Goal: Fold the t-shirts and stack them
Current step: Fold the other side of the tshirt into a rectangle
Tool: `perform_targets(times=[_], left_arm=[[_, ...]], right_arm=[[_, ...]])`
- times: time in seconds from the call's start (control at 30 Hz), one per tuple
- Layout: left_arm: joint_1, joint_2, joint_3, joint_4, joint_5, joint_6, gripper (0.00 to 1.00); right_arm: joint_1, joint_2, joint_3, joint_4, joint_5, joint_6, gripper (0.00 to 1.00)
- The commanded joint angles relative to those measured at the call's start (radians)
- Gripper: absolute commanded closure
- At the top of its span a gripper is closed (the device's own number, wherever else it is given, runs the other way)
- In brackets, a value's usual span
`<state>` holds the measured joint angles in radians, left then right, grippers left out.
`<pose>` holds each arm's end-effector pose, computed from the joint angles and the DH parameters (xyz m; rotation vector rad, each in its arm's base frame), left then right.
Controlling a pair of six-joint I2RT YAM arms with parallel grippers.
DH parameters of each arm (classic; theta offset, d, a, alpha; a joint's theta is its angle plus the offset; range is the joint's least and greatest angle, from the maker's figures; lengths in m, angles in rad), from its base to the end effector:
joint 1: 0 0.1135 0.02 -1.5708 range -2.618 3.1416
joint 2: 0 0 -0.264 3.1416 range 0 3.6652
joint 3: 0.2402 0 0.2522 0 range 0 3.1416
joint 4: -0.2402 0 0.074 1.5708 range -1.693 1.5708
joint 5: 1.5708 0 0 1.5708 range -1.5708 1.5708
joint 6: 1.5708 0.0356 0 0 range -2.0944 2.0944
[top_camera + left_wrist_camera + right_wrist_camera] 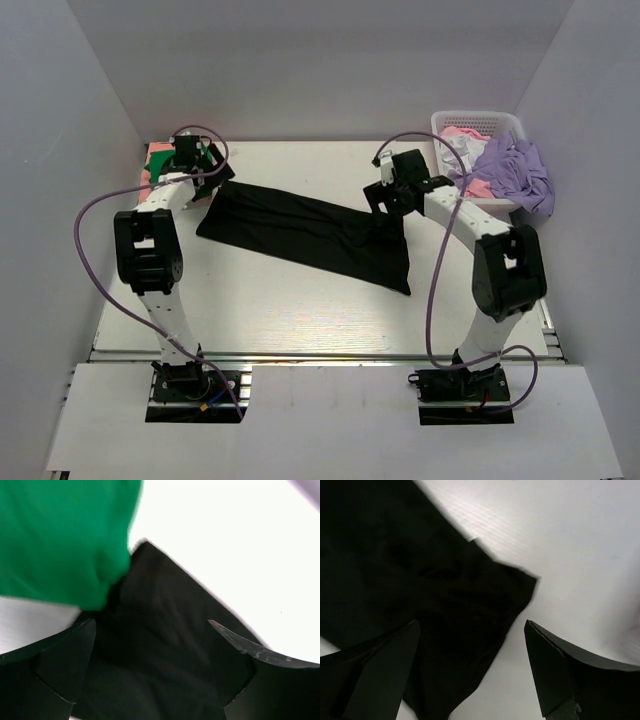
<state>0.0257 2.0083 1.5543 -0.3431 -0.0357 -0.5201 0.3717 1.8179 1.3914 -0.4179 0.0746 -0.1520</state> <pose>0.4547 0.0130 0.2207 -0.6570 2.2833 -0.1957 0.3784 0.1447 0.2409 -0.5913 2.3385 0.0110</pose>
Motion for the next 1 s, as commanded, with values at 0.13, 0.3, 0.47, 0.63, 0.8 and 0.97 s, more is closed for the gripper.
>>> perform_targets(times=[0.13, 0.3, 0.47, 0.63, 0.8, 0.97], left_arm=[[-0.017, -0.184, -0.255, 0.102, 0.259, 0.103, 0.0], [-0.027, -0.264, -0.342, 0.101, 0.272, 0.123, 0.0], [-0.036, -0.287, -0.407, 0.135, 0.272, 0.134, 0.0], [-0.036, -0.241, -0.407, 0.135, 0.272, 0.134, 0.0], [-0.036, -0.217, -0.416, 0.135, 0.235, 0.134, 0.0], [-0.036, -0.197, -0.425, 0.124, 0.224, 0.134, 0.0]], right_arm=[[0.022, -0.172, -0.229, 0.106, -0.579, 0.06, 0.1], [0.033, -0.1, -0.252, 0.14, -0.561, 0.085, 0.1], [0.033, -0.043, -0.243, 0.214, -0.506, 0.101, 0.1], [0.035, 0.029, -0.206, 0.284, -0.495, 0.121, 0.1], [0.033, 0.032, -0.224, 0.459, -0.441, 0.19, 0.1], [0.029, 0.032, -0.249, 0.663, -0.337, 0.285, 0.1]])
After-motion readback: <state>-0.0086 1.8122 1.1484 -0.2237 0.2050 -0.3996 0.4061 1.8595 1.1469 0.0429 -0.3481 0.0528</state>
